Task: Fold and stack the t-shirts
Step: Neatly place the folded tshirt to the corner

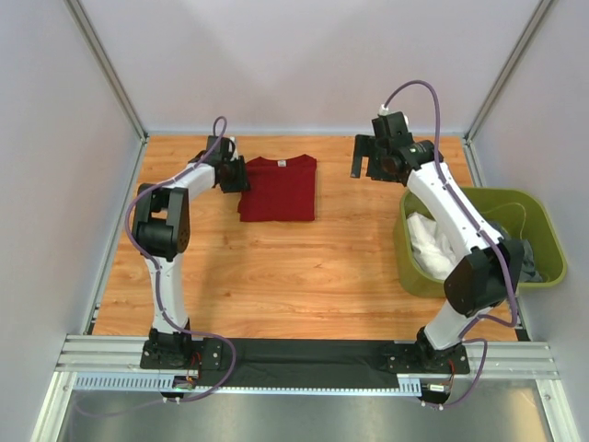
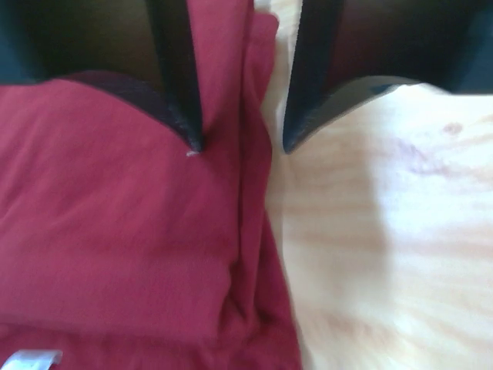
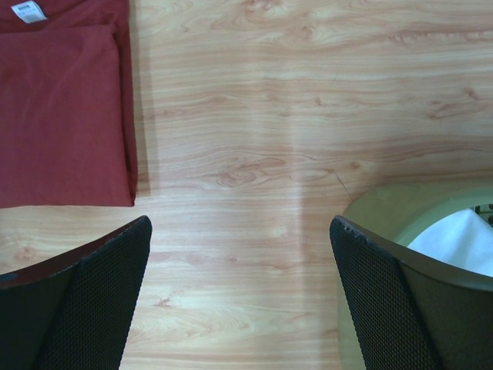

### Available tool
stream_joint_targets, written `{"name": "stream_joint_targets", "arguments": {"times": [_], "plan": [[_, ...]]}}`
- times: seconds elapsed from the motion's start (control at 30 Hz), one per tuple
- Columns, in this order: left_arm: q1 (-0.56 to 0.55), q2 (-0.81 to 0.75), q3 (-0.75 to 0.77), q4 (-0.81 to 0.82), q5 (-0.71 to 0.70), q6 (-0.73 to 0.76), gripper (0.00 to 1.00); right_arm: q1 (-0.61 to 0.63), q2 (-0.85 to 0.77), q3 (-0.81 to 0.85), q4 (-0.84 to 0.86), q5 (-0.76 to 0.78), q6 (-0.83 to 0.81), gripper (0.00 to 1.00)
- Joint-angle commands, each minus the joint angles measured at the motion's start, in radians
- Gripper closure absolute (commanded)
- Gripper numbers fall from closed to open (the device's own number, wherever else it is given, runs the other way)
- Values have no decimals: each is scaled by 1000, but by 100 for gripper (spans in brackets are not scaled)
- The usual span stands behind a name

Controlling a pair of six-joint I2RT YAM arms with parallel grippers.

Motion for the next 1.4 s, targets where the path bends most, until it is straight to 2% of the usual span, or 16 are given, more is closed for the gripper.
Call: {"name": "stream_joint_targets", "arguments": {"times": [0.0,0.13,0.2,0.23,0.37,0.5,0.87,1.03,1.2,1.37], "plan": [[0,34,57,32,14,-4,54,-1,11,58,-24,38,8,0],[-2,66,114,5,-12,-15,84,-1,48,93,-36,46,-1,0],[0,91,174,-53,-66,-18,89,-1,61,111,-50,48,-12,0],[0,98,197,-99,-87,-15,100,-3,78,128,-53,55,-17,0],[4,117,299,-181,-161,29,100,-1,109,162,-62,66,-37,0],[20,117,369,-261,-316,112,100,-1,140,183,-53,83,-49,0],[158,200,514,-396,-558,270,100,-11,275,346,-75,117,-64,0],[251,266,606,-367,-624,371,100,-14,333,410,-105,137,-63,0],[294,370,731,-344,-716,454,100,-14,382,438,-122,149,-37,0],[311,427,781,-192,-819,592,100,-15,439,487,-147,155,-14,0]]}}
